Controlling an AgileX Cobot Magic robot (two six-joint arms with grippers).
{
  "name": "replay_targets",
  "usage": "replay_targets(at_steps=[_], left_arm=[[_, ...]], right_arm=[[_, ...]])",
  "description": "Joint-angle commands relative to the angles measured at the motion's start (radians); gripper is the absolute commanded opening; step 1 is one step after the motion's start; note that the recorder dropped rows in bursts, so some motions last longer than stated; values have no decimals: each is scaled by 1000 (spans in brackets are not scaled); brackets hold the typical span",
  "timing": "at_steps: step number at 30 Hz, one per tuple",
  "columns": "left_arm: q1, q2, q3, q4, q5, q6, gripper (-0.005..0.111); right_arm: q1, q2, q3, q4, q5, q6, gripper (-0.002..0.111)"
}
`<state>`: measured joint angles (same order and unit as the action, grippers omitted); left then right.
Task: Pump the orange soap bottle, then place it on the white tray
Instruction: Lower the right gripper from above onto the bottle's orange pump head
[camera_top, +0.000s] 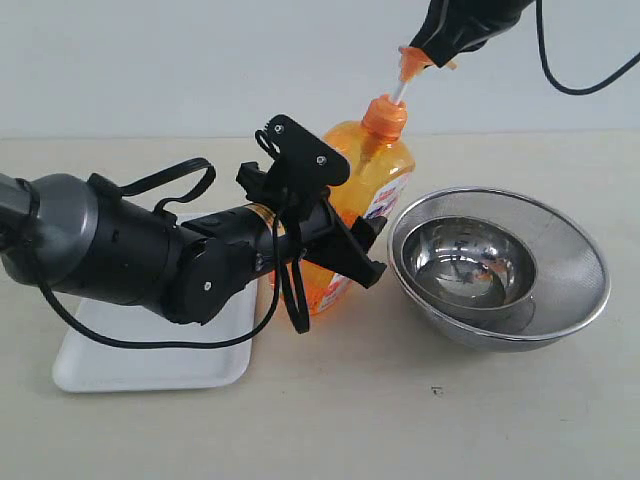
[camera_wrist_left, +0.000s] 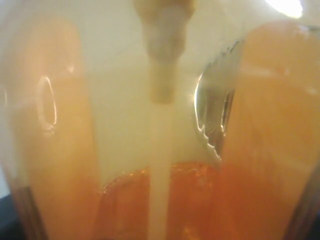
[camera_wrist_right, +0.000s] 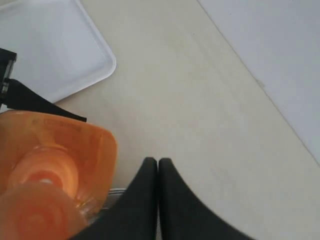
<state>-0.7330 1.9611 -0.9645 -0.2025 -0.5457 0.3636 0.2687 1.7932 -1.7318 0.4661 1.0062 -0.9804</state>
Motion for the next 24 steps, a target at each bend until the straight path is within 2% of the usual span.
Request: replay_targets(at_steps=[1,18,24], left_arm=[[-8,-17,-17,0,-90,4,5],[-8,-17,-17,0,-96,4,5],[-8,-17,-17,0,-96,4,5]], right_arm=[[1,-16,-6,-28,29,16,0],[1,-20,-6,-34,74,30,0],[1,-20,-6,-87,11,56,0]])
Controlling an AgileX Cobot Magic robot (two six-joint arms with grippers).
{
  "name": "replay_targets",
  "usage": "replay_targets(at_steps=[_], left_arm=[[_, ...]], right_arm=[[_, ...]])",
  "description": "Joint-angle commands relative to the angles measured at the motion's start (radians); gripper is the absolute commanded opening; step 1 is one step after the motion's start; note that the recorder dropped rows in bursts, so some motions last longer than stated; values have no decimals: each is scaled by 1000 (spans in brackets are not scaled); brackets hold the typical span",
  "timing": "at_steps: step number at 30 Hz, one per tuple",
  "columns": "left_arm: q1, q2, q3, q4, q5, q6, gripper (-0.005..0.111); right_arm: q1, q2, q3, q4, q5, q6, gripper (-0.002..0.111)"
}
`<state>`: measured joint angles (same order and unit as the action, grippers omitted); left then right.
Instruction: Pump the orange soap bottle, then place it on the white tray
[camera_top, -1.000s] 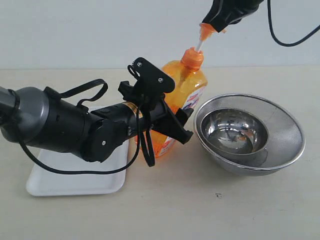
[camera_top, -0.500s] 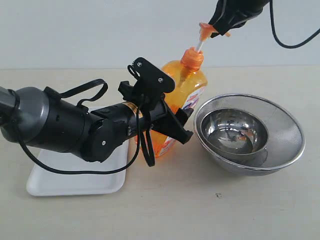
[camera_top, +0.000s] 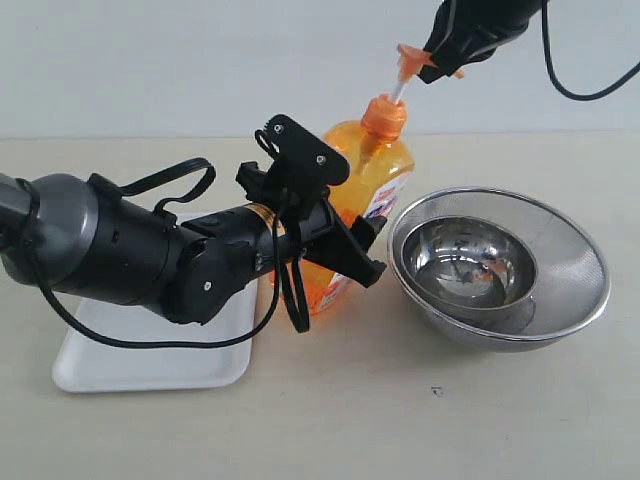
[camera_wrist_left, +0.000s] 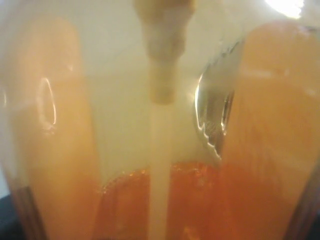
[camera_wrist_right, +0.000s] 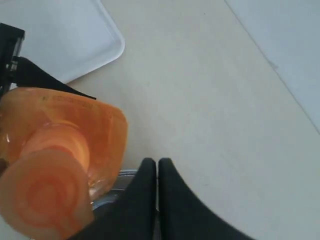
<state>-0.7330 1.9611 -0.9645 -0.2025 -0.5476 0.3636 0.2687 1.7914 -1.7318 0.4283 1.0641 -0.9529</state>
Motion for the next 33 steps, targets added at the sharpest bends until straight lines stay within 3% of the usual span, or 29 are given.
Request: replay_targets(at_steps=[1,12,33], left_arm=[[-8,-17,-17,0,-94,4,5],[-8,-17,-17,0,-109,4,5],[-8,24,-106,-11,-37,101,5]], right_arm=[[1,-18,-6,-71,-62,45,0],[-3,-50,-6,-178,-184,94,0],[-30,-85,-6,-324,-254,205,0]])
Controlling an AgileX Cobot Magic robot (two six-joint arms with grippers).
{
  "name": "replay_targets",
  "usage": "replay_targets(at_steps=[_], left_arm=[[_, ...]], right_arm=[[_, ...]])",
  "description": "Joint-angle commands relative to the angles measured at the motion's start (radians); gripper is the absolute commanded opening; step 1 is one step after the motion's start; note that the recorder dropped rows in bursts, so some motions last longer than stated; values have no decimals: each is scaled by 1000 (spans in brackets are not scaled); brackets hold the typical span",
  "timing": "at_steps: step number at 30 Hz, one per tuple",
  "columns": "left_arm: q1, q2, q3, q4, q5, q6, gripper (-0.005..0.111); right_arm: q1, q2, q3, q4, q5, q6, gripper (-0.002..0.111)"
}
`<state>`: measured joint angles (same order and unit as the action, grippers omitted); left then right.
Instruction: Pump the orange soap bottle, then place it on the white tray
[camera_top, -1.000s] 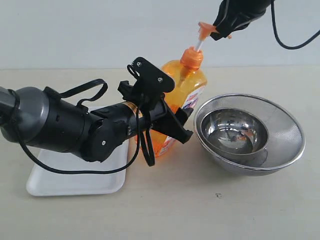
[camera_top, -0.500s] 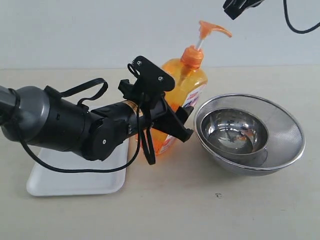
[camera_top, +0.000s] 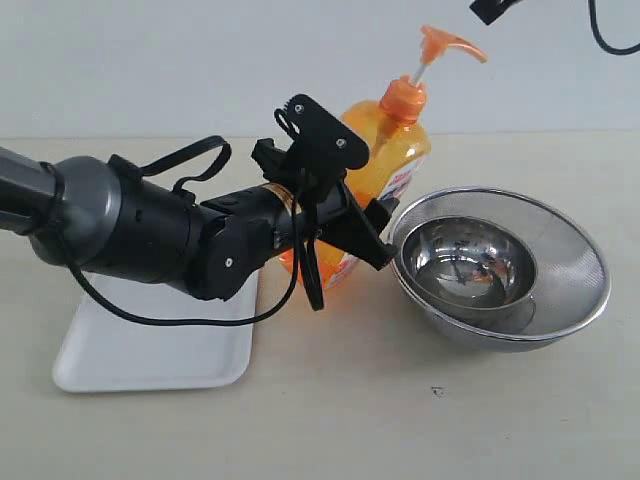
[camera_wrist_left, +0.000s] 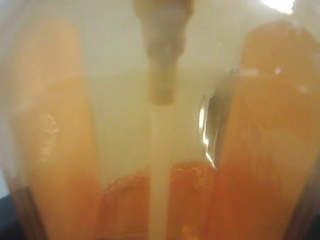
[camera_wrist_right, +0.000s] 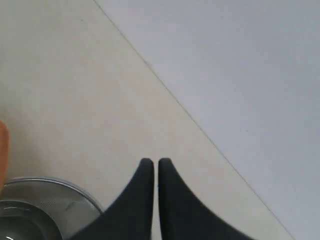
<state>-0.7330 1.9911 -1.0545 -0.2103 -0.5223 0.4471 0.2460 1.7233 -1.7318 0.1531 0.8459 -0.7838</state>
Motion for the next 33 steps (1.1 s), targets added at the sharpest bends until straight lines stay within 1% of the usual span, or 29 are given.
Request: replay_targets(at_steps=[1,13,19,27,33], left_arm=[[-8,-4,-16,-4,-63,18,5],[-8,4,-16,-4,-80,18,5],[-8,4,-16,-11,-98,18,5],[-8,4,-16,-11,-102,18,5],[-8,4,-16,-11,-100,18,5]], right_arm=[[-7,-16,-6,-56,-42,43,0],[-7,-19,-6,-63,-54,56,0],[-7,-57,-6,-55,-52,58,0],[-7,-86,-6,144,73,-72,0],[-7,-86,-6,161,130,-100,0]])
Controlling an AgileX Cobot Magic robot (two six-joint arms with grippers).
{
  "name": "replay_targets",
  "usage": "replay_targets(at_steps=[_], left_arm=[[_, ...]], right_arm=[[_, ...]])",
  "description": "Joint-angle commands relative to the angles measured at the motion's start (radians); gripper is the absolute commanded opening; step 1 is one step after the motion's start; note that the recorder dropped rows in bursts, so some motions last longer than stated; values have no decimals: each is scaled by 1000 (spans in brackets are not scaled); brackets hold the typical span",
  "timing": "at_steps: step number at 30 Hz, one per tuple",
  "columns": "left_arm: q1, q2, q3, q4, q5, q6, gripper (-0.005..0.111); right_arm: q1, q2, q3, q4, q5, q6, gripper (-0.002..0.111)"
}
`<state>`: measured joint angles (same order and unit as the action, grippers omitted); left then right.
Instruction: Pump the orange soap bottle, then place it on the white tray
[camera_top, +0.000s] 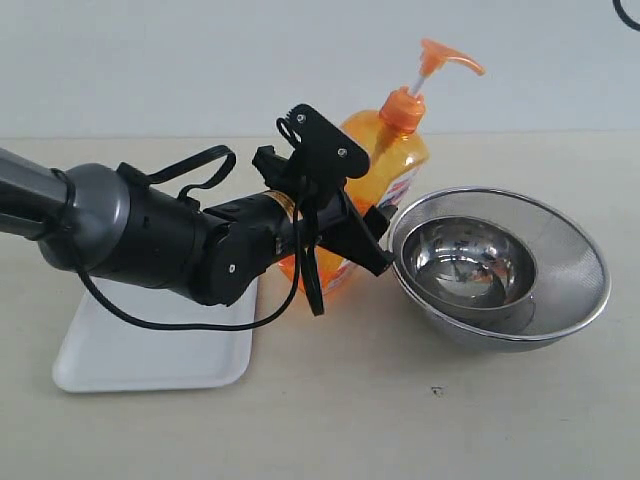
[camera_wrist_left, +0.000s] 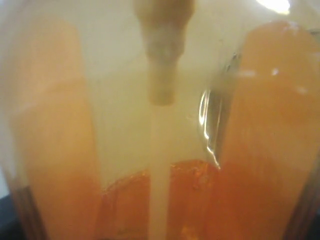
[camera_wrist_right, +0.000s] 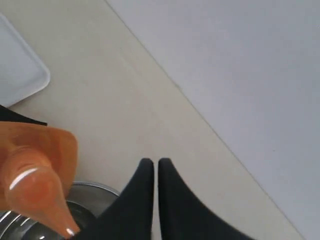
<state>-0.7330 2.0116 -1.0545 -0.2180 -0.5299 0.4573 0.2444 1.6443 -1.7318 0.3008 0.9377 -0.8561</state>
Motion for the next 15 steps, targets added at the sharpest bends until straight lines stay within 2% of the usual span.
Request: replay_targets(at_steps=[1,15], left_arm=[[-8,-16,-16,-3,-93,8,5],[-6,22,-16,-3,-99,8,5]], right_arm=[[-6,-7,-6,15,49,-32,0],[-6,-7,-6,45,63,-74,0]])
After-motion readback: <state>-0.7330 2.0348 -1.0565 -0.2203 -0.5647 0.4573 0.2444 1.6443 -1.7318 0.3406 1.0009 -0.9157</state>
